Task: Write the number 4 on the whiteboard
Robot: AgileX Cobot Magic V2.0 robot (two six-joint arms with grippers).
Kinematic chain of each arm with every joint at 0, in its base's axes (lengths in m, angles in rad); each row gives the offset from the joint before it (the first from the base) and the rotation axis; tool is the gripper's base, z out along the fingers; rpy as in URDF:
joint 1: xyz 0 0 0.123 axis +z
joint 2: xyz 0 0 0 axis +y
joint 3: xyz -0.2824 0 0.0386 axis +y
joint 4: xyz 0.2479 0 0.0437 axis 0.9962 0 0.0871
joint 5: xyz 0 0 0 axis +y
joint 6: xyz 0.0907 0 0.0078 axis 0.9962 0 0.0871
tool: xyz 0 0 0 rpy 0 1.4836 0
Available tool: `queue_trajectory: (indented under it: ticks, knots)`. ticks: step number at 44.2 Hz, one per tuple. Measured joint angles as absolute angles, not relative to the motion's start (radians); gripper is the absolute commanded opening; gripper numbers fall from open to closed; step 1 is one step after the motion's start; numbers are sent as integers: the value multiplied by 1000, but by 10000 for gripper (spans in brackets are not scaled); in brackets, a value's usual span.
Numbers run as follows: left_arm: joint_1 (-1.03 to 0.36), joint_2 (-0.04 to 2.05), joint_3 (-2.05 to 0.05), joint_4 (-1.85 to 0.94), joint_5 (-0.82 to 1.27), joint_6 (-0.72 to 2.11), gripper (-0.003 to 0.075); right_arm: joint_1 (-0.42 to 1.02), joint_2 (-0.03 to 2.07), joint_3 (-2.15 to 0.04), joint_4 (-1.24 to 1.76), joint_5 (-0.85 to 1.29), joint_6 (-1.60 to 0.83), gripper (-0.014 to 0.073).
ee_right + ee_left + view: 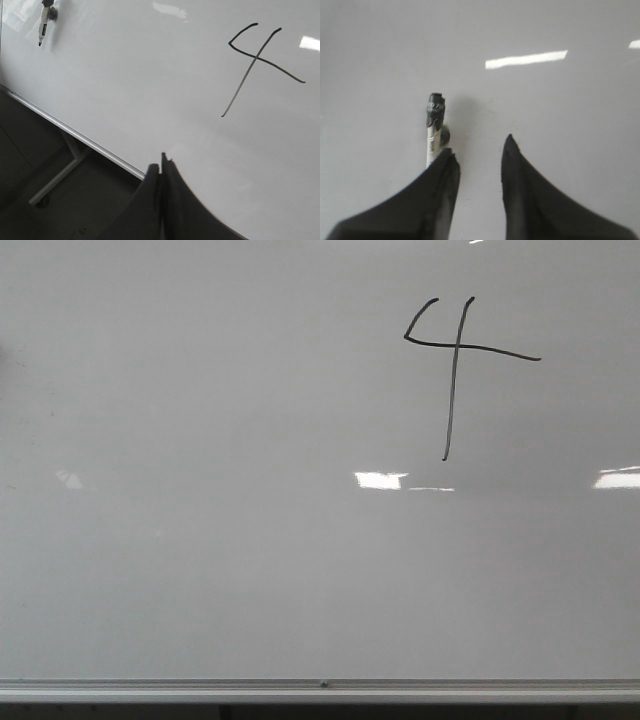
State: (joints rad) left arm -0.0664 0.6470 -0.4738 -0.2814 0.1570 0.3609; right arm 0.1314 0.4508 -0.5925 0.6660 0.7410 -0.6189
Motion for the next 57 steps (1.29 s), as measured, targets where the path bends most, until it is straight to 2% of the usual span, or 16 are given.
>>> queue_trajectory:
  ticks: [2,11,19,46,57]
  knots:
    - [-86,594,-464,-281,166,361,-18,131,451,-593,666,741,-619,-69]
    - [-151,406,-458,-301,293,361,-20,131,451,-593,666,741,-619,-69]
    - [-153,291,-456,-331,317,361,-20,131,451,-593,666,741,-619,-69]
    - [-153,272,-445,-319,292,361,-20,131,451,-593,666,741,-619,-69]
    - [-153,153,-322,-21,264,51,-20,131,451,-593,666,741,-619,-69]
